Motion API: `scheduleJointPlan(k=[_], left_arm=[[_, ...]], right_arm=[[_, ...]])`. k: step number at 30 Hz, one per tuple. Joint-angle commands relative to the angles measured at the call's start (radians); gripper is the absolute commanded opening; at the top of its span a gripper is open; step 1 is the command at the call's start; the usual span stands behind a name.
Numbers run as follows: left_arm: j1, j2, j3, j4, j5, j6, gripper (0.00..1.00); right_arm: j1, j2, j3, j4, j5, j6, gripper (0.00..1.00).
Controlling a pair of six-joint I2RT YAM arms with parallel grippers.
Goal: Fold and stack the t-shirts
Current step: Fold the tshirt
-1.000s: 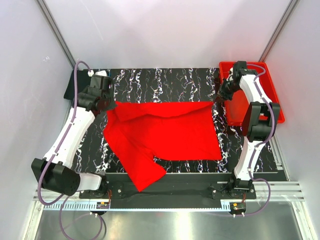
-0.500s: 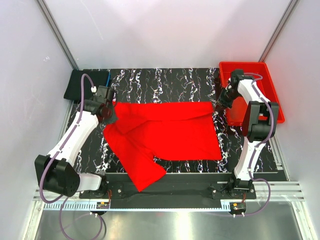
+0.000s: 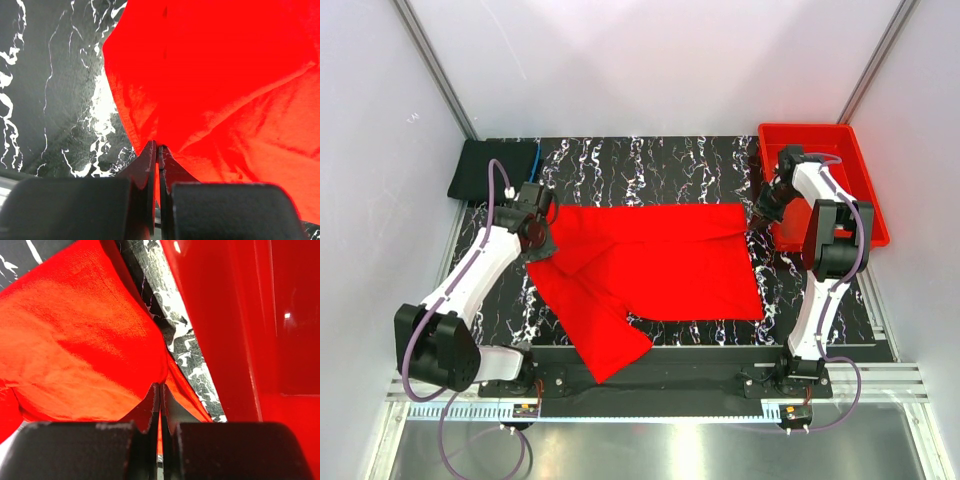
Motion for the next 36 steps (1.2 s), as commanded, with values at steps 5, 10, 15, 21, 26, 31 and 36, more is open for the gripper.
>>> scheduleJointPlan(k=[5, 10, 15, 21, 26, 31, 36], left_arm=[[0.0, -0.043, -0.058, 0.007, 0.004, -0.049, 0.0], [0.0, -0.104, -0.125, 0.01, 0.032, -0.087, 0.0], [0.0, -0.085, -0.116, -0.005, 0.021, -0.078, 0.08], [0.0, -0.132, -0.061, -0.031, 0.011, -0.084, 0.84], [0.031, -0.117, 0.074, 0.036, -0.048, 0.026, 0.94], [0.182, 0.133, 0.267, 0.26, 0.081, 0.106, 0.74], [0.265, 0.452, 0.477, 0.288, 0.147, 0.109, 0.57]], right_arm=[[0.011, 0.005, 0.014, 0.013, 0.025, -0.006, 0.02], [0.013, 0.005, 0.009, 0.018, 0.027, -0.004, 0.03], [0.013, 0.004, 0.008, 0.013, 0.028, -0.004, 0.06], [0.016, -0.019, -0.004, 0.001, 0.063, -0.004, 0.29], [0.017, -0.072, 0.061, 0.065, 0.084, 0.02, 0.57], [0.034, 0.037, 0.253, 0.142, 0.03, 0.034, 0.62], [0.042, 0.21, 0.556, 0.023, 0.065, 0.034, 0.62]])
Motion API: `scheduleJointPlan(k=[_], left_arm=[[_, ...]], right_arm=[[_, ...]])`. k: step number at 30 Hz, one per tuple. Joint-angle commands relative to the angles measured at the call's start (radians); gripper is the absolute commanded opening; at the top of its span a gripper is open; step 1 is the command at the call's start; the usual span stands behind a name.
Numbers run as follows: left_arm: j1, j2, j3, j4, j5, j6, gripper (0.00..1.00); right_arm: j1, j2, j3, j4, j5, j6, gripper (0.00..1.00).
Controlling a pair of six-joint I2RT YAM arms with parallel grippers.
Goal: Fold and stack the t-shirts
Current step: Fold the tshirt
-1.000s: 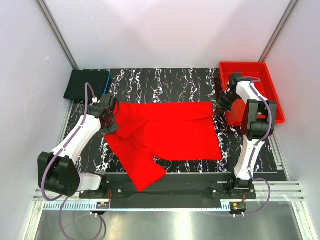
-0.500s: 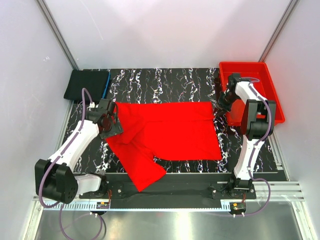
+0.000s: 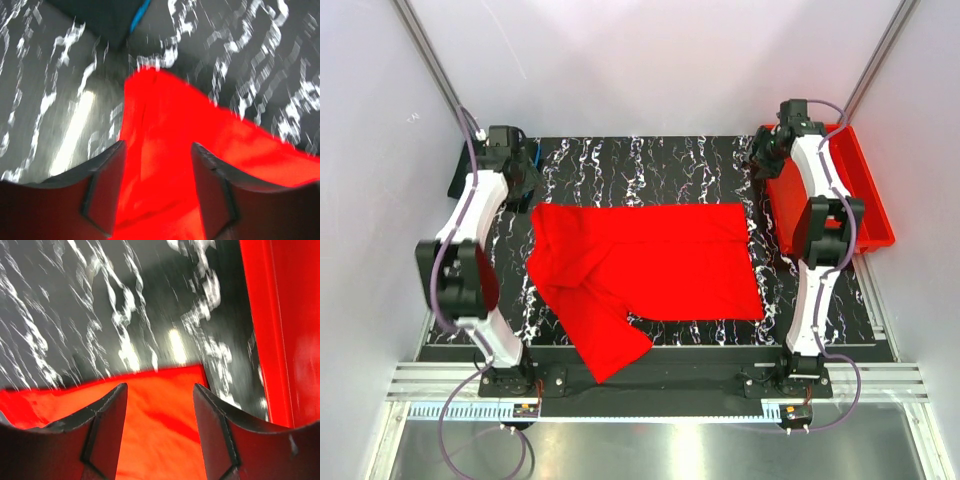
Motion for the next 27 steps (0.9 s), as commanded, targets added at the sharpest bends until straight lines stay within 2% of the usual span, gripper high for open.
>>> scheduleJointPlan(k=[1, 5, 10, 17, 27], left_arm=[[0.039, 0.159, 0.113, 0.054, 0.06, 0.028, 0.55], [0.057, 0.288, 0.226, 0.058, 0.088, -0.01, 0.5], [0.06, 0.42, 0.315, -0.001, 0.075, -0.052, 0.53], [0.063, 0.495, 0.325, 0.033, 0.121, -0.067, 0.5], [0.063, 0.531, 0.305, 0.024, 0.094, -0.036, 0.5]], right_arm=[[0.015, 0.122, 0.157, -0.064, 0.025, 0.006, 0.62], [0.024, 0.173, 0.228, -0.073, 0.05, -0.021, 0.62], [0.024, 0.196, 0.216, -0.073, 0.074, -0.035, 0.62], [0.024, 0.205, 0.194, -0.079, 0.083, -0.052, 0.62], [0.052, 0.225, 0.183, -0.082, 0.074, -0.066, 0.62]])
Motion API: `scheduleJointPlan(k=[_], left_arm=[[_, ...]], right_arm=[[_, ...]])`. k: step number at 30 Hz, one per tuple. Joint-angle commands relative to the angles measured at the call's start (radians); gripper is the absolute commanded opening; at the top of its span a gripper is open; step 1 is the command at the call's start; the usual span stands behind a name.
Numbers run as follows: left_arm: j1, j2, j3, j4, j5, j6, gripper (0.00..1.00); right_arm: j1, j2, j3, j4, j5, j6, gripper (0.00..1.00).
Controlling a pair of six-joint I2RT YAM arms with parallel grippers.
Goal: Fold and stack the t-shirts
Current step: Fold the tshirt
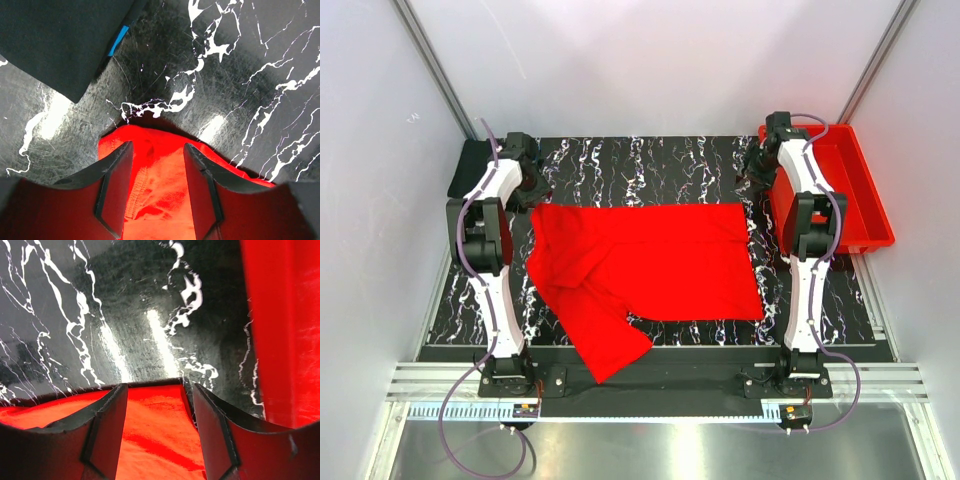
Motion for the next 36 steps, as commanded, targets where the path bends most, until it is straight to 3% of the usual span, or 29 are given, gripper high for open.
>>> scheduleJointPlan(k=[1, 8, 15, 18, 20, 21, 22, 24, 25, 28, 31, 36], left_arm=[[0.004, 0.015, 0.02, 0.028, 0.005, 0.013, 0.5], [0.002, 0.041, 0.028, 0.019, -0.009, 0.023, 0.46], [0.002, 0.041, -0.027, 0.048, -0.004, 0.027, 0.49], [0.002, 0.053, -0.023, 0.045, -0.016, 0.033, 0.44], [0.002, 0.059, -0.009, 0.042, -0.024, 0.045, 0.34], [0.002, 0.061, -0.004, 0.041, -0.03, 0.046, 0.29], [0.002, 0.064, 0.0, 0.041, -0.036, 0.056, 0.16], [0.001, 0.074, 0.031, 0.028, -0.055, 0.06, 0.04], [0.004, 0.079, 0.048, 0.021, -0.061, 0.068, 0.0], [0.002, 0.084, 0.1, -0.002, -0.088, 0.077, 0.0], [0.002, 0.076, 0.143, -0.018, -0.119, 0.086, 0.0], [0.004, 0.085, 0.218, -0.035, -0.145, 0.111, 0.0]], right_arm=[[0.033, 0.015, 0.0, -0.001, 0.01, -0.02, 0.62], [0.056, 0.032, -0.006, -0.018, 0.022, -0.032, 0.62], [0.071, -0.019, -0.109, 0.019, 0.068, -0.049, 0.62], [0.076, -0.016, -0.119, 0.01, 0.079, -0.052, 0.6], [0.078, -0.013, -0.127, 0.011, 0.077, -0.05, 0.58], [0.078, -0.014, -0.127, 0.019, 0.077, -0.049, 0.54], [0.081, -0.013, -0.127, 0.02, 0.076, -0.046, 0.5], [0.079, -0.011, -0.121, 0.031, 0.076, -0.032, 0.42], [0.081, -0.008, -0.115, 0.031, 0.077, -0.03, 0.3], [0.079, -0.003, -0.09, 0.034, 0.091, -0.02, 0.11], [0.079, 0.001, -0.066, 0.043, 0.123, -0.015, 0.0], [0.081, 0.001, -0.046, 0.091, 0.158, -0.016, 0.0]])
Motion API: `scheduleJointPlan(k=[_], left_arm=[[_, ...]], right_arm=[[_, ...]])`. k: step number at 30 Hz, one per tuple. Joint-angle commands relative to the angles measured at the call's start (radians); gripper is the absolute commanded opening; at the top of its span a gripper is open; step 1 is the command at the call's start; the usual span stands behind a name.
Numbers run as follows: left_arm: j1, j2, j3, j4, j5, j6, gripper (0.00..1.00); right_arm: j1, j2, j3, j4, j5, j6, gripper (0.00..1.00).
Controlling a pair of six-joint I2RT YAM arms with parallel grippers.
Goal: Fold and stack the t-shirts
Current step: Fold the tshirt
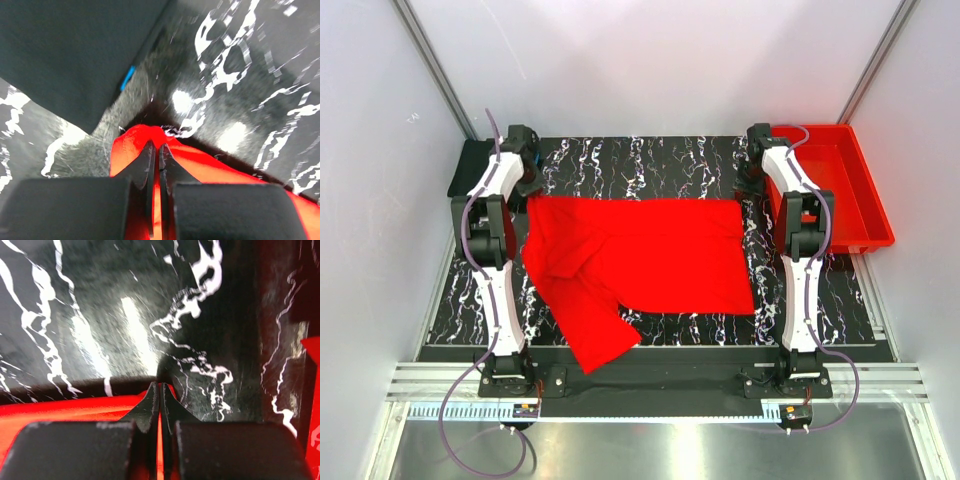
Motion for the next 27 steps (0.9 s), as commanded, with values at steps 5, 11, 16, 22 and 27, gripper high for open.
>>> scheduleJointPlan(k=[5, 11, 16, 22, 27], left_arm=[[-0.001, -0.007, 0.138, -0.041, -0.082, 0.013, 0.47], [-0.018, -0.154, 0.124, -0.126, -0.167, 0.016, 0.99], [-0.037, -0.418, -0.064, -0.173, -0.221, -0.012, 0.98], [-0.099, -0.738, -0.53, -0.137, -0.098, -0.003, 0.67], [-0.236, -0.976, -0.805, -0.02, 0.078, 0.046, 0.69]], right_arm=[[0.01, 0.024, 0.187, 0.014, 0.078, -0.013, 0.11], [0.014, 0.027, 0.374, -0.133, 0.12, 0.022, 0.74], [0.044, -0.14, 0.257, -0.199, 0.117, 0.044, 0.78], [0.174, -0.44, -0.147, -0.084, -0.019, 0.064, 0.75], [0.291, -0.663, -0.47, 0.035, -0.173, 0.139, 0.72]])
